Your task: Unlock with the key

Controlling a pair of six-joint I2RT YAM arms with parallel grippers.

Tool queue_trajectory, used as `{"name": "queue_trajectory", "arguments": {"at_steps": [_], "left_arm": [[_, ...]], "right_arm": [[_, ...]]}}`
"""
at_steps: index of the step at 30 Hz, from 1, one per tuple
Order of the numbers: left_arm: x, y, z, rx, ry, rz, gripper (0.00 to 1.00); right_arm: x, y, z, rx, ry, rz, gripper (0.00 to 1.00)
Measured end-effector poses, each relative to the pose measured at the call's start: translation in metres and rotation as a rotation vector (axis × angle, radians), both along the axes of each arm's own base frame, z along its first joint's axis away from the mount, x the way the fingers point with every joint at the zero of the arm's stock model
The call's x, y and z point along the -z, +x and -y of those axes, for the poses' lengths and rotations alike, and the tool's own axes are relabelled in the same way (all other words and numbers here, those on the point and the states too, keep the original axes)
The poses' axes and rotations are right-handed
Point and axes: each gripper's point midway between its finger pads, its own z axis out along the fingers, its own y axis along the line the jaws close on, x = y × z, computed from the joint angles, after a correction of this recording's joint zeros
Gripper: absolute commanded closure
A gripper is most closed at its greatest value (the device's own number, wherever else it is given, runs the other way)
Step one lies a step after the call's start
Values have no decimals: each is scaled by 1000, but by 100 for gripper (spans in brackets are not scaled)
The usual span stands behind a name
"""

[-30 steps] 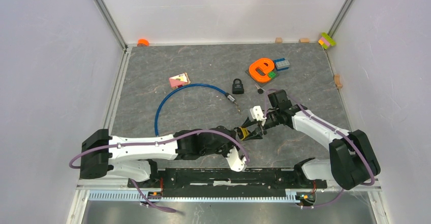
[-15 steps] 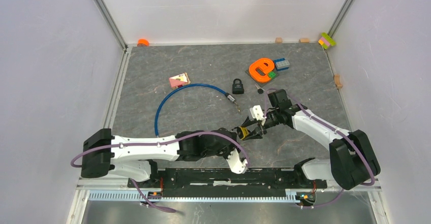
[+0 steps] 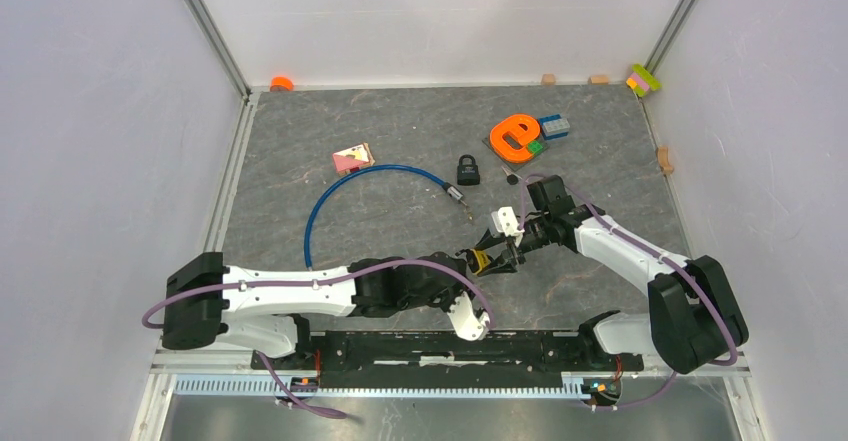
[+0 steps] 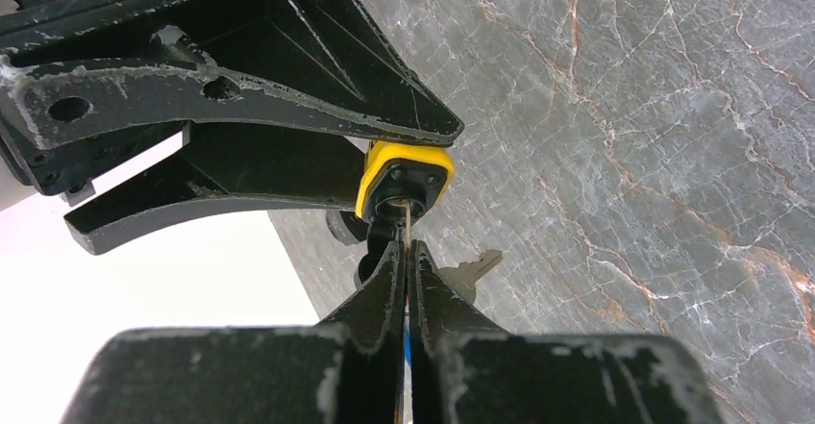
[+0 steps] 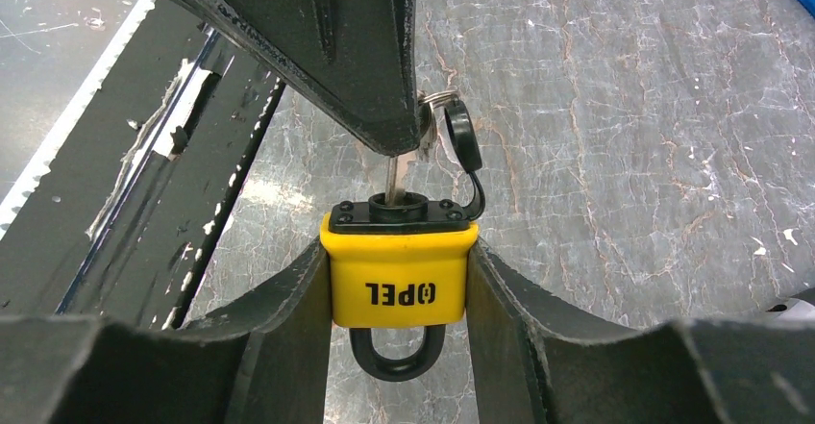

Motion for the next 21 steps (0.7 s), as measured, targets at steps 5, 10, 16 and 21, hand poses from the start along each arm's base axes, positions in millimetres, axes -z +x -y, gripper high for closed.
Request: {"name": "queue_trajectory", "arguments": {"at_steps": [5,10,16,21], "left_arm": [[-1,1,1,-4,-4,4,98],[-1,0,1,-1,-6,5,98],[1,-1,3,2,-3,9,98],[0,-1,4,-2,-3,17,98]], "right_arm": [[0,0,0,0,0,-1,100],[0,0,0,1,-1,-3,100],[0,-1,0,1,-2,-6,100],[0,0,1,4,-3,-9,100]]}}
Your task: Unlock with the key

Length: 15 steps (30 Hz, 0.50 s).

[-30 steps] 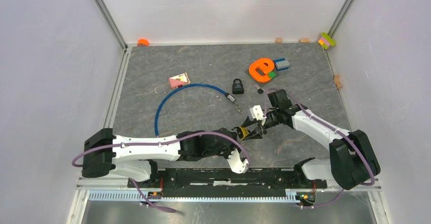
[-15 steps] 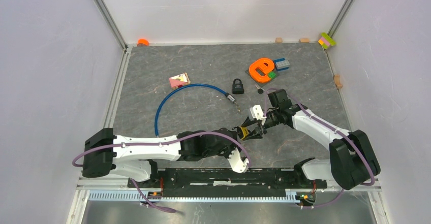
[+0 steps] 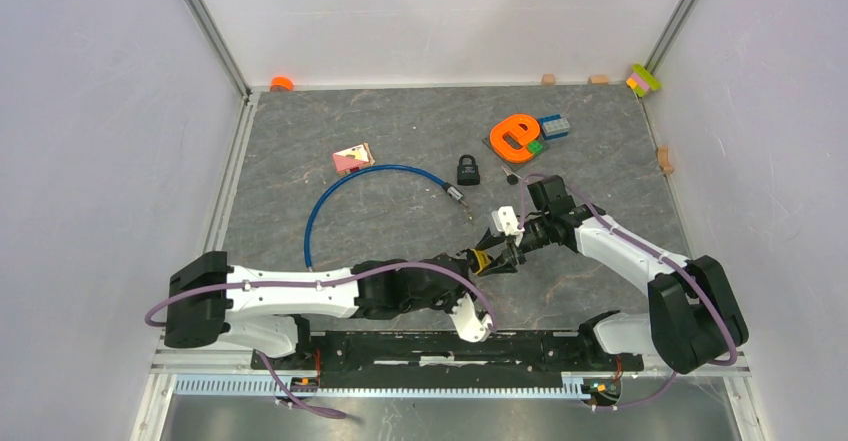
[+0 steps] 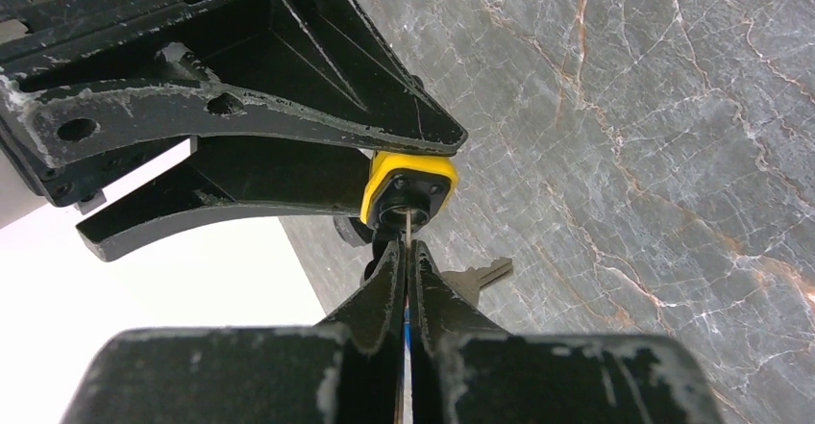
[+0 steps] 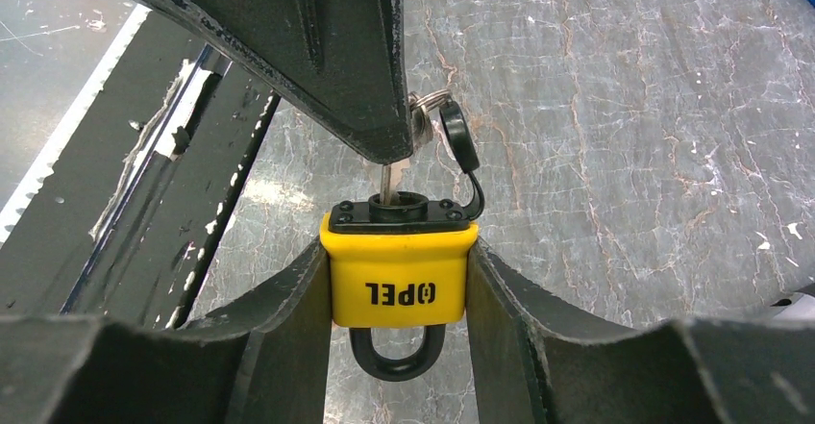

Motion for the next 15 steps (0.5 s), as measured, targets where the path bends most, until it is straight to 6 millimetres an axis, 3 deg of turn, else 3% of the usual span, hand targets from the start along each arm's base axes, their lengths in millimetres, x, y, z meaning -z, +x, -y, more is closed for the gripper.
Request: {"name": "queue_trajectory", "arguments": {"at_steps": [15], "left_arm": [[6,0,1,24,30,83,98]], "right_arm": [[6,0,1,12,-18,-55,100]]}}
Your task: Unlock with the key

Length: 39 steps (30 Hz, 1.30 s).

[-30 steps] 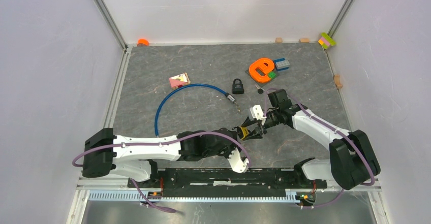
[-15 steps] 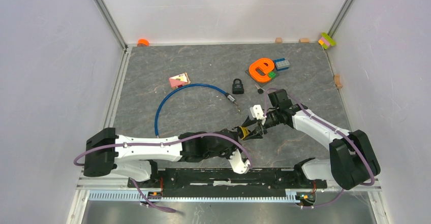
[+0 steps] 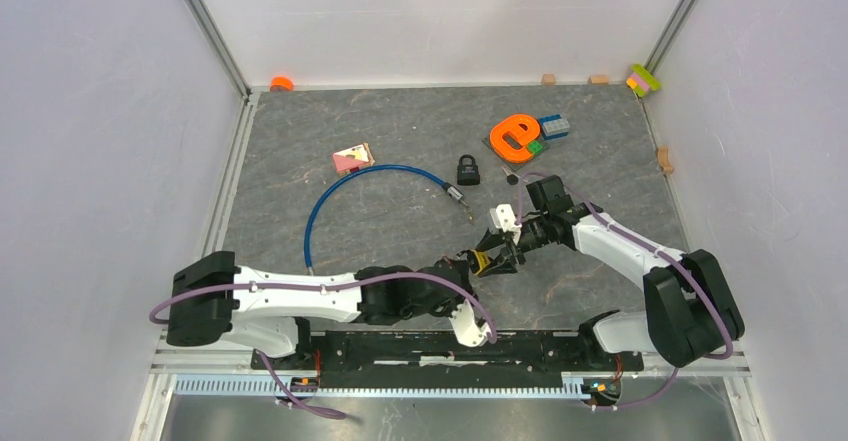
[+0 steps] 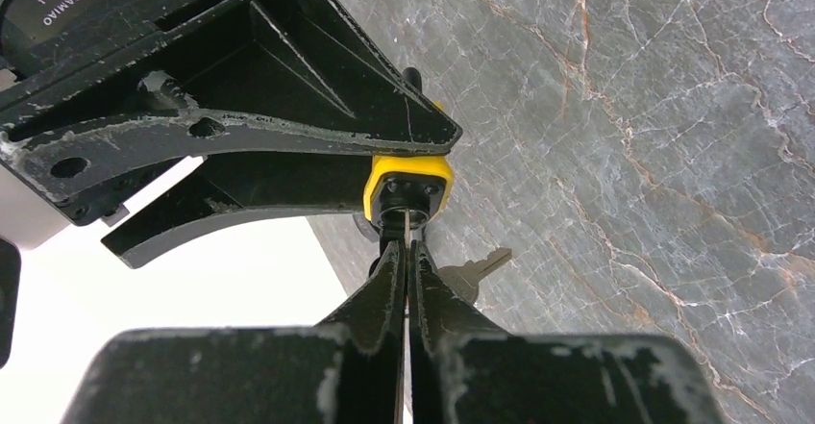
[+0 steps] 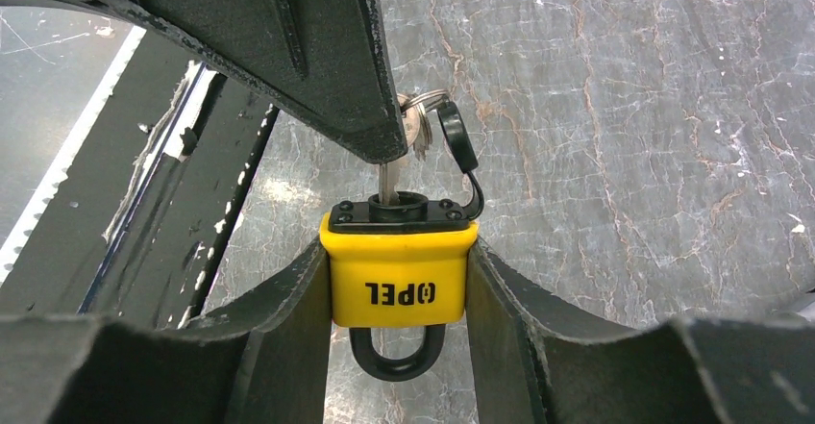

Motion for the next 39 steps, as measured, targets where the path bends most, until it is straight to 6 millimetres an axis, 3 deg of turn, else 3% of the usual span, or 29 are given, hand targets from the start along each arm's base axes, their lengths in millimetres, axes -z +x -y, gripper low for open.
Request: {"name": "queue_trajectory", "arguments": {"at_steps": [26,39], "left_arm": [[17,6,7,-18,-99,45,98],[16,8,10,-25,-174,59,98]], "right_arm": [[11,8,6,101,-57,-46,100],[5,15,6,157,-80,-14,100]]}}
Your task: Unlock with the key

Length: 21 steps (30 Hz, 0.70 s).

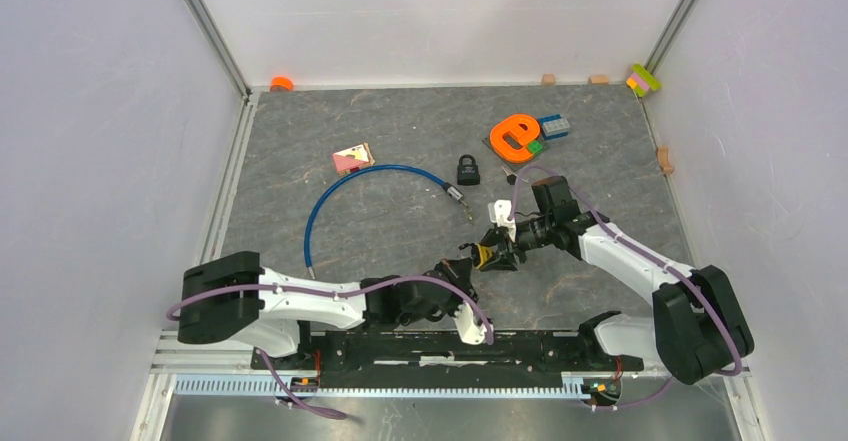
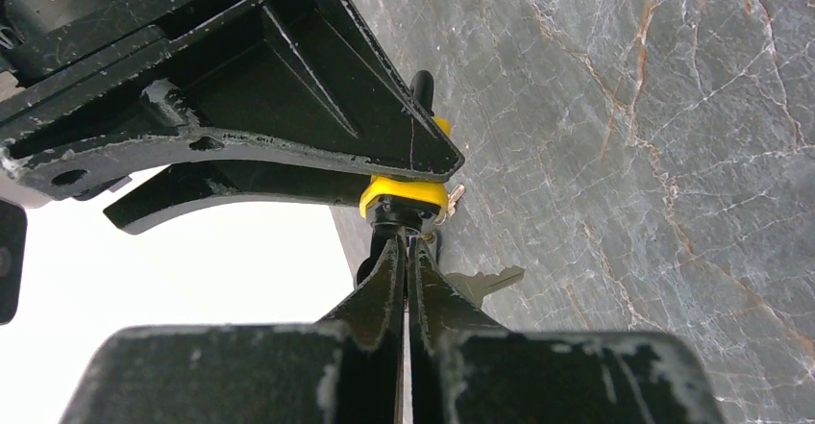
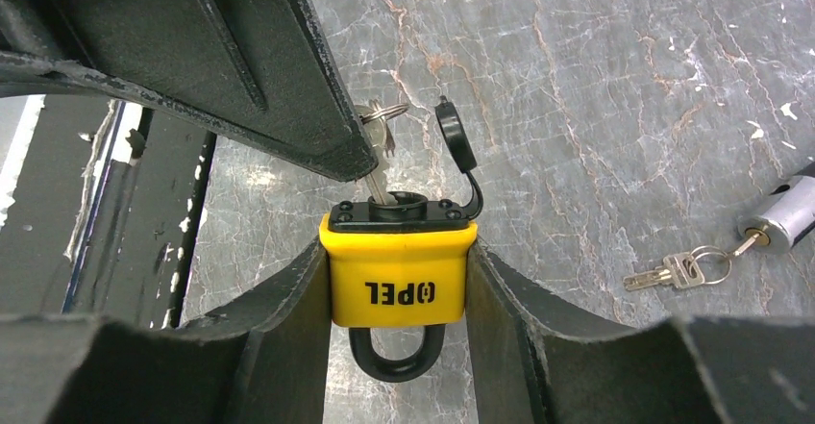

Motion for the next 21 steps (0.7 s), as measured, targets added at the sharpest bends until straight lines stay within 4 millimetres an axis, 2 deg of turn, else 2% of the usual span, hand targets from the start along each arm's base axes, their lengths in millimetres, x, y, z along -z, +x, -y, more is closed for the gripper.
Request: {"name": "queue_trajectory", "arguments": {"at_steps": [7,12,18,21], "left_arm": [[0,5,-1,-9,-8,-4,88],[-9,11,-5,-18,-48,-47,73],[-25,21,-20,-52,-126,-123,52],[-31,22,-25,-59,-161,-149,48]], "right_arm": [[1,2,1,13,-13,16,100],[-9,-1,-4,-17,28,44,100],[-18,-5,-9,-54,70,59,100],[-19,-4,-9,-51,73,61,100]]}}
